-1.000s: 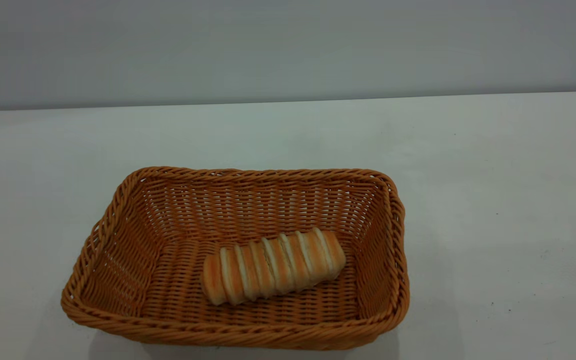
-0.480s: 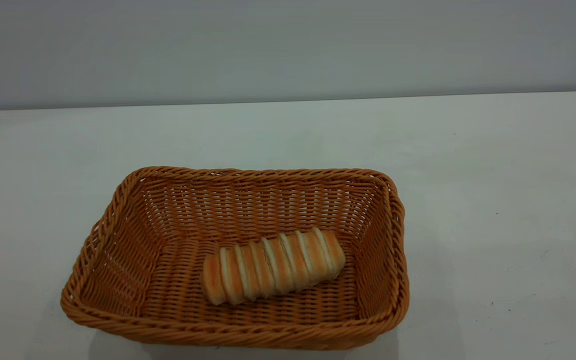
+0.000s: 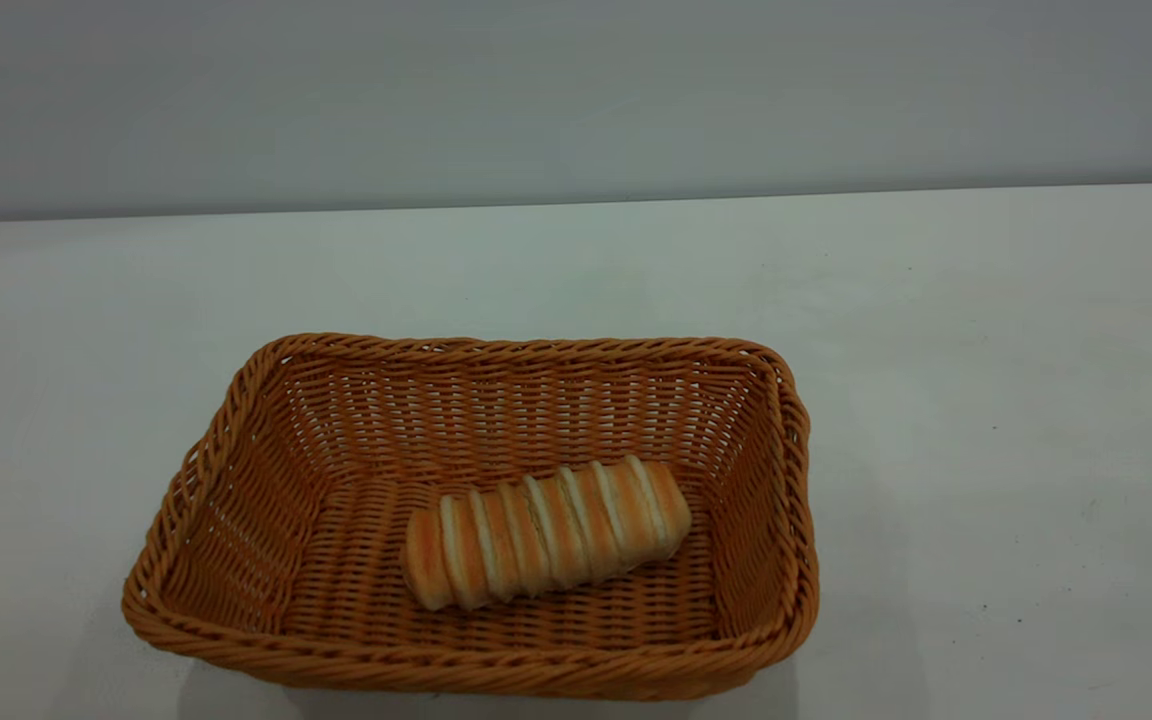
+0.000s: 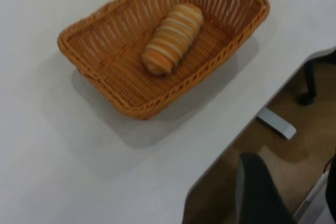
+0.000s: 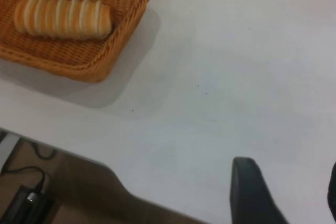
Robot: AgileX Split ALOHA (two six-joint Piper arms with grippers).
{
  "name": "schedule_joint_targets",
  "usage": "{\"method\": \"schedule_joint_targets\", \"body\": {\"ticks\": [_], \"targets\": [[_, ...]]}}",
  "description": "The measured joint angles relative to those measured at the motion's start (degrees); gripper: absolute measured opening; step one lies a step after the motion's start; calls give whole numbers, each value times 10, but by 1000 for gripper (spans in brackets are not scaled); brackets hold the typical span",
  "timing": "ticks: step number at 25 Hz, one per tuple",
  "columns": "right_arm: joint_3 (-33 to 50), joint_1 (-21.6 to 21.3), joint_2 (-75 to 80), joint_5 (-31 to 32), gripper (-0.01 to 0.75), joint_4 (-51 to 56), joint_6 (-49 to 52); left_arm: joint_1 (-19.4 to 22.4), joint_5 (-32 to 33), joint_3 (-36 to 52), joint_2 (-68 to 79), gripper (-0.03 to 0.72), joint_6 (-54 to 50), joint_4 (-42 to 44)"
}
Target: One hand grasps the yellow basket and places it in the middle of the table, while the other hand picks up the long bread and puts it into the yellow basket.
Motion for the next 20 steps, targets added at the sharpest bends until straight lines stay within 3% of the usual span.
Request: {"method": "schedule_joint_targets", "body": {"ticks": [11,20], "targets": [[0,0,0,0,241,0,0,0,-13,28,0,396,2,25],[0,0,0,0,234,1,-19,0,-12,30,0,396,-2,50]]}}
